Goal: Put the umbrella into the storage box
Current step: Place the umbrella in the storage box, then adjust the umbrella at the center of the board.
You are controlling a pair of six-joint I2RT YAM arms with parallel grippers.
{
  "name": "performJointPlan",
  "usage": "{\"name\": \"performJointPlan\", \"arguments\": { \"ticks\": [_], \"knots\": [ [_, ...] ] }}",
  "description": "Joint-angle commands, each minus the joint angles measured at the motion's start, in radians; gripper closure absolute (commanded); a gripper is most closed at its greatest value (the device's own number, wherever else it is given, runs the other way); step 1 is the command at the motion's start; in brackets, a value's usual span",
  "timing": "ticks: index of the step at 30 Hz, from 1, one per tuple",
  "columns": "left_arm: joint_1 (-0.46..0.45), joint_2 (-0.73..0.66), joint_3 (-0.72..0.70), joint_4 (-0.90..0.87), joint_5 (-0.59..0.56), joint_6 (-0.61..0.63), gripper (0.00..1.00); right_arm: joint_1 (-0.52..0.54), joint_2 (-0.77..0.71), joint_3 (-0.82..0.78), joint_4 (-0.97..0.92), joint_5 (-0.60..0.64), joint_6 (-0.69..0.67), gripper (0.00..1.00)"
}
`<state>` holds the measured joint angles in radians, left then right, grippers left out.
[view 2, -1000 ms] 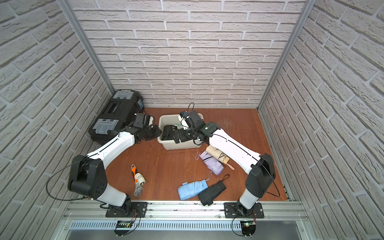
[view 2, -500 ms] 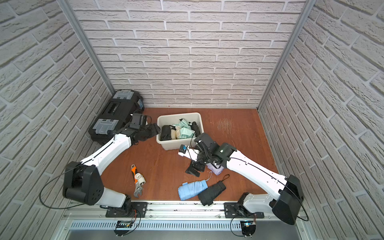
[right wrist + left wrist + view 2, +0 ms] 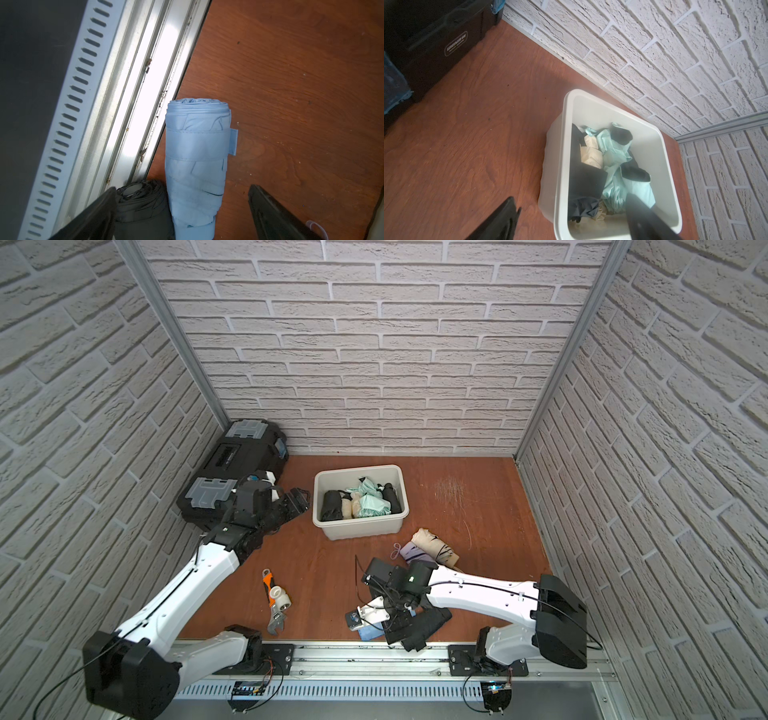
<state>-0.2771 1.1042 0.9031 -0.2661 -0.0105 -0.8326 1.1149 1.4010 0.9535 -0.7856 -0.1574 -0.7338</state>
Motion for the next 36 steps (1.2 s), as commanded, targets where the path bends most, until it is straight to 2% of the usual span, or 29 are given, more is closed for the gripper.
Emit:
{"name": "performJointPlan", "arguments": {
  "ticks": [1,13,21,28,31,36],
  "knots": [
    [-0.001,-0.046,-0.027,0.011,-0.023,-0.008,0.15,0.014,0.042,0.003,0.087,0.075,-0.005,0.01],
    [0.026,-0.138,-0.07,-0.042,-0.037,-0.033,0.14,0.022,0.195,0.021,0.146,0.069,-0.003,0.08],
    [0.031,-0.182,-0.082,-0.083,-0.046,-0.031,0.14,0.016,0.259,0.053,0.231,0.165,-0.038,0.23],
    [0.029,-0.189,-0.062,-0.146,-0.058,0.018,0.18,-0.006,0.321,0.093,0.285,0.168,-0.088,0.3],
    [0.021,-0.188,-0.062,-0.156,-0.068,0.042,0.19,-0.017,0.331,0.096,0.312,0.172,-0.105,0.29],
    [-0.025,-0.158,-0.039,-0.163,-0.096,0.095,0.2,-0.018,0.27,0.076,0.387,0.186,-0.08,0.14]
  ]
}}
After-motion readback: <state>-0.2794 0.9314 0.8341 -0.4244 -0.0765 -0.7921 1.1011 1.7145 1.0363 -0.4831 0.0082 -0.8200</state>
